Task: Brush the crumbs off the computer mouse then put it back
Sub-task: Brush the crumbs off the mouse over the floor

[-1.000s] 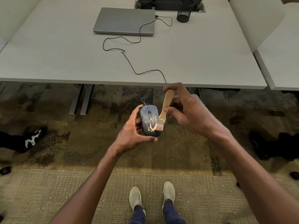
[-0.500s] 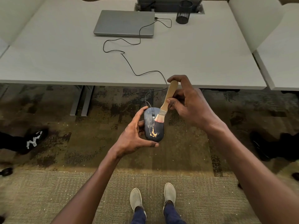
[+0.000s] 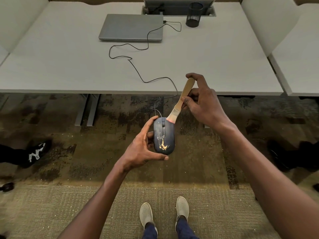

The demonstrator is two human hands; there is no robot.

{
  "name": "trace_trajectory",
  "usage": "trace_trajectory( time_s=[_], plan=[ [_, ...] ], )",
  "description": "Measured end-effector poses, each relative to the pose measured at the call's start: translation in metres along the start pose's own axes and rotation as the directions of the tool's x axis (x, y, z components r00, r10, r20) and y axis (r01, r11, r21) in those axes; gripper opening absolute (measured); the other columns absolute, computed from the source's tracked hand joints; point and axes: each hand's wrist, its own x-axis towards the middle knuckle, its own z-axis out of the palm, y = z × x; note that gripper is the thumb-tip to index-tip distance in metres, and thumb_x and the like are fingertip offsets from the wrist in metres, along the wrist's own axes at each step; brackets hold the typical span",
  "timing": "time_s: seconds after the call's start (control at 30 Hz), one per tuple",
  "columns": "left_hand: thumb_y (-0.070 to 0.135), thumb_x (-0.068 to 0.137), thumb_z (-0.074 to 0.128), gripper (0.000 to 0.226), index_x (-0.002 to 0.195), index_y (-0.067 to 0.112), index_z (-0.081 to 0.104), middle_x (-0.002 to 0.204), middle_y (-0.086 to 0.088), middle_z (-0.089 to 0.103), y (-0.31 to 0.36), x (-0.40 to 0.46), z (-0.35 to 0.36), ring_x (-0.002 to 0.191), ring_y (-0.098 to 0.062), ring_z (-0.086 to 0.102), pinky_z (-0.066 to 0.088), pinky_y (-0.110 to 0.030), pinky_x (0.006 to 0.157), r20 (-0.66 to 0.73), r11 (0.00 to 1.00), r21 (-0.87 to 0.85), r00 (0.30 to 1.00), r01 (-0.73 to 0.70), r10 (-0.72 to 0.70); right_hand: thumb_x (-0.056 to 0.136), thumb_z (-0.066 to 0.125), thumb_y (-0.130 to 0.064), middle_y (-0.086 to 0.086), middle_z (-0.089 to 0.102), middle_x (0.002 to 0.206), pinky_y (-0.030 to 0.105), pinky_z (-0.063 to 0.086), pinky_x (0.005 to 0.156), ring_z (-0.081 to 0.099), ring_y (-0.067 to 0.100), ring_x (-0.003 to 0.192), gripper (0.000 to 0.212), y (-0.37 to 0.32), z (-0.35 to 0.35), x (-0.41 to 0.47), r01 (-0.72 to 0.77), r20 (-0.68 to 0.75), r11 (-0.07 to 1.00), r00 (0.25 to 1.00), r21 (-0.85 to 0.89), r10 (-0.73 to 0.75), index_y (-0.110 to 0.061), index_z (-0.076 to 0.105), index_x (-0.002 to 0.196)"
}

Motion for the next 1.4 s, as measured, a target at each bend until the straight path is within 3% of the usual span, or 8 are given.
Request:
trace_trajectory(
  time_s=[0.2, 0.43, 0.6, 0.73, 1.0, 1.13, 1.23, 1.4],
  plan=[
    [0.000, 0.057, 0.095, 0.130, 0.153, 0.045, 0.020, 0.123, 0.025, 0.068, -0.003, 0.001, -0.003, 0.122, -0.002, 0.063, 0.056, -0.024, 0.094, -0.009, 1.000, 0.008, 1.000, 0.001, -0.001, 0.096, 0.064, -0.005, 0.007, 0.074, 0.087, 0.033, 0.063, 0.071, 0.074, 0.012, 0.072, 0.059, -0.002, -0.001, 0.001, 0.038, -0.094, 0.999, 0.995, -0.004, -0.039, -0.016, 0.031, 0.143],
    [0.016, 0.053, 0.096, 0.133, 0.156, 0.041, 0.017, 0.125, 0.032, 0.064, 0.002, 0.001, -0.003, 0.126, -0.002, 0.059, 0.054, -0.029, 0.099, 0.003, 1.000, 0.005, 1.000, 0.012, -0.012, 0.095, 0.065, -0.006, 0.007, 0.073, 0.084, 0.037, 0.063, 0.071, 0.073, 0.013, 0.071, 0.068, -0.017, 0.001, 0.000, 0.095, 0.015, 0.995, 0.995, 0.007, -0.095, -0.016, 0.027, 0.150],
    [0.016, 0.053, 0.097, 0.132, 0.154, 0.048, 0.019, 0.130, 0.021, 0.065, 0.003, 0.001, -0.001, 0.127, -0.009, 0.061, 0.056, -0.037, 0.100, 0.004, 1.000, 0.015, 1.000, -0.001, 0.001, 0.095, 0.065, -0.006, 0.008, 0.071, 0.082, 0.036, 0.062, 0.070, 0.072, 0.017, 0.070, 0.068, -0.020, 0.005, 0.000, 0.109, 0.036, 0.993, 0.994, -0.046, -0.107, -0.018, 0.026, 0.150],
    [0.013, 0.053, 0.098, 0.132, 0.154, 0.047, 0.020, 0.133, 0.005, 0.067, 0.003, -0.001, -0.001, 0.126, -0.017, 0.063, 0.056, -0.044, 0.100, -0.016, 1.000, 0.004, 1.000, -0.009, 0.009, 0.095, 0.063, -0.005, 0.004, 0.065, 0.074, 0.025, 0.053, 0.057, 0.061, 0.011, 0.058, 0.062, -0.019, 0.004, 0.000, 0.122, -0.038, 0.987, 0.991, -0.104, -0.126, -0.018, 0.031, 0.147],
    [0.011, 0.055, 0.097, 0.131, 0.153, 0.048, 0.020, 0.142, -0.001, 0.059, 0.010, 0.000, -0.001, 0.131, -0.014, 0.059, 0.053, -0.039, 0.105, -0.032, 1.000, 0.001, 0.999, -0.013, 0.013, 0.094, 0.067, -0.008, 0.003, 0.071, 0.081, 0.027, 0.061, 0.067, 0.071, 0.012, 0.067, 0.069, -0.025, 0.000, -0.007, 0.117, -0.030, 0.990, 0.992, -0.073, -0.119, -0.018, 0.028, 0.150],
    [0.005, 0.055, 0.097, 0.131, 0.153, 0.048, 0.021, 0.138, 0.004, 0.060, 0.011, -0.001, 0.000, 0.127, -0.012, 0.061, 0.055, -0.031, 0.099, -0.034, 1.000, 0.006, 0.999, -0.005, 0.005, 0.095, 0.063, -0.005, 0.001, 0.065, 0.075, 0.022, 0.054, 0.057, 0.065, 0.004, 0.062, 0.061, -0.022, -0.005, -0.011, 0.088, -0.078, 0.984, 0.992, -0.155, -0.101, -0.017, 0.031, 0.146],
    [0.010, 0.053, 0.098, 0.134, 0.156, 0.041, 0.019, 0.139, 0.005, 0.058, 0.012, -0.001, 0.001, 0.128, -0.012, 0.060, 0.054, -0.035, 0.102, -0.051, 1.000, 0.008, 0.999, 0.017, -0.016, 0.095, 0.062, -0.004, 0.000, 0.064, 0.077, 0.012, 0.046, 0.054, 0.061, -0.005, 0.062, 0.048, -0.023, -0.010, -0.015, 0.123, -0.101, 0.985, 0.986, -0.121, -0.135, -0.014, 0.035, 0.134],
    [0.004, 0.056, 0.097, 0.134, 0.158, 0.035, 0.016, 0.144, -0.006, 0.056, 0.014, -0.001, 0.003, 0.131, -0.021, 0.059, 0.052, -0.049, 0.106, -0.107, 0.999, 0.000, 0.993, 0.050, -0.050, 0.094, 0.065, -0.004, 0.002, 0.068, 0.091, 0.034, 0.060, 0.066, 0.070, 0.012, 0.079, 0.036, -0.033, -0.011, -0.030, 0.237, 0.033, 0.965, 0.971, -0.113, -0.235, -0.013, 0.042, 0.120]
  ],
)
